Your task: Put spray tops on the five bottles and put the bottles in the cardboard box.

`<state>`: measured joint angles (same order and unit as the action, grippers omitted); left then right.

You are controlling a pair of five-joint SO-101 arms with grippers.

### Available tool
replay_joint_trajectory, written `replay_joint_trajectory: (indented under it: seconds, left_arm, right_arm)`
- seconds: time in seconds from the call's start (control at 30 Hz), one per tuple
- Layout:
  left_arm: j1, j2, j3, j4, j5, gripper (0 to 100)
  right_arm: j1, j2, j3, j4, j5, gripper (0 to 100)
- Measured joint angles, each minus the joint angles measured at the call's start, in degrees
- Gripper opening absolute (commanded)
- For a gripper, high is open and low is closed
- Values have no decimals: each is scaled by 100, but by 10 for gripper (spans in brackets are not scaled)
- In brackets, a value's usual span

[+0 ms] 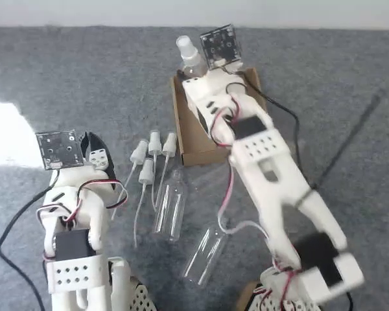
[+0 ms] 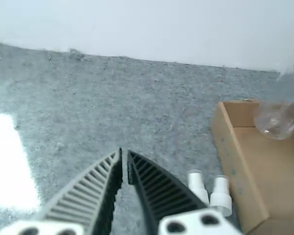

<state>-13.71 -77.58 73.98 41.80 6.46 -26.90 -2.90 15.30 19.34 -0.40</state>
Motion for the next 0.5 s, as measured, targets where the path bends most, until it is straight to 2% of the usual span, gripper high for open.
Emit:
replay_joint_trajectory:
  seconds: [0.33, 0.5]
  left_arm:
    - [0, 0, 0, 0, 18, 11]
    - [0, 0, 0, 0, 18, 11]
  right_arm:
    - [97, 2004, -870, -870, -79, 6]
    - [246, 2629, -1266, -958, -202, 9]
